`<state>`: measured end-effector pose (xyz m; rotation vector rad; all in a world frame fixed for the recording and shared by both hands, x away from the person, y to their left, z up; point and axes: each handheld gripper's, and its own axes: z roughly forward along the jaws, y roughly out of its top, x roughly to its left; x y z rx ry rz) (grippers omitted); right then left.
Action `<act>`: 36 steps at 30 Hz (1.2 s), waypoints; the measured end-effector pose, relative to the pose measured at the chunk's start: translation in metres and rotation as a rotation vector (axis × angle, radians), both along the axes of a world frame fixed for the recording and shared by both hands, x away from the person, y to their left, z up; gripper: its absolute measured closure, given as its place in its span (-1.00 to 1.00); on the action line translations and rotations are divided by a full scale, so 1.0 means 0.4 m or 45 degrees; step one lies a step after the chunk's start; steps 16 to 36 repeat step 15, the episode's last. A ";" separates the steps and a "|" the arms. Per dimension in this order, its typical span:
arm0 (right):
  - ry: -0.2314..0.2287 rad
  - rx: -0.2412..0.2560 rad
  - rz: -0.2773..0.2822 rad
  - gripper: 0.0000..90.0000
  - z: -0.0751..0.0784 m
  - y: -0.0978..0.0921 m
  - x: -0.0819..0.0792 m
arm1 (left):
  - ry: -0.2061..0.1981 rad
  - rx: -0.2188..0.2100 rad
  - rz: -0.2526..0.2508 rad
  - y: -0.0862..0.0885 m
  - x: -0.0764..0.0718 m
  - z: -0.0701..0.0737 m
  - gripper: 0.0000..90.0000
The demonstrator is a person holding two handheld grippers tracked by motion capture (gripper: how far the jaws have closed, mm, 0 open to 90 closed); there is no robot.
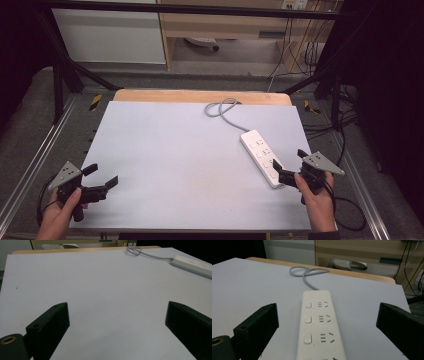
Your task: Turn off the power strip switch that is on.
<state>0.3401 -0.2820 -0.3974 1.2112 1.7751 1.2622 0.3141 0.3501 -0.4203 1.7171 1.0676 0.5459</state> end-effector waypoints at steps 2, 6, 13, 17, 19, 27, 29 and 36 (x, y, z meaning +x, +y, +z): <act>0.013 0.005 -0.010 -0.89 -0.012 -0.017 -0.008 | 0.003 0.002 -0.001 0.000 0.000 0.000 -0.88; 0.055 -0.010 -0.028 -0.89 -0.051 -0.049 -0.018 | 0.004 0.005 -0.002 -0.001 0.000 -0.001 -0.88; 0.174 -0.050 -0.027 -0.89 -0.112 -0.074 -0.033 | 0.008 0.007 -0.003 -0.002 0.001 -0.001 -0.88; 0.201 -0.057 -0.013 -0.89 -0.119 -0.071 -0.034 | 0.008 0.006 -0.003 -0.003 0.002 -0.001 -0.88; 0.201 -0.057 -0.013 -0.89 -0.119 -0.071 -0.034 | 0.008 0.006 -0.003 -0.003 0.002 -0.001 -0.88; 0.201 -0.057 -0.013 -0.89 -0.119 -0.071 -0.034 | 0.008 0.006 -0.003 -0.003 0.002 -0.001 -0.88; 0.201 -0.057 -0.013 -0.89 -0.119 -0.071 -0.034 | 0.008 0.006 -0.003 -0.003 0.002 -0.001 -0.88; 0.201 -0.057 -0.013 -0.89 -0.119 -0.071 -0.034 | 0.008 0.006 -0.003 -0.003 0.002 -0.001 -0.88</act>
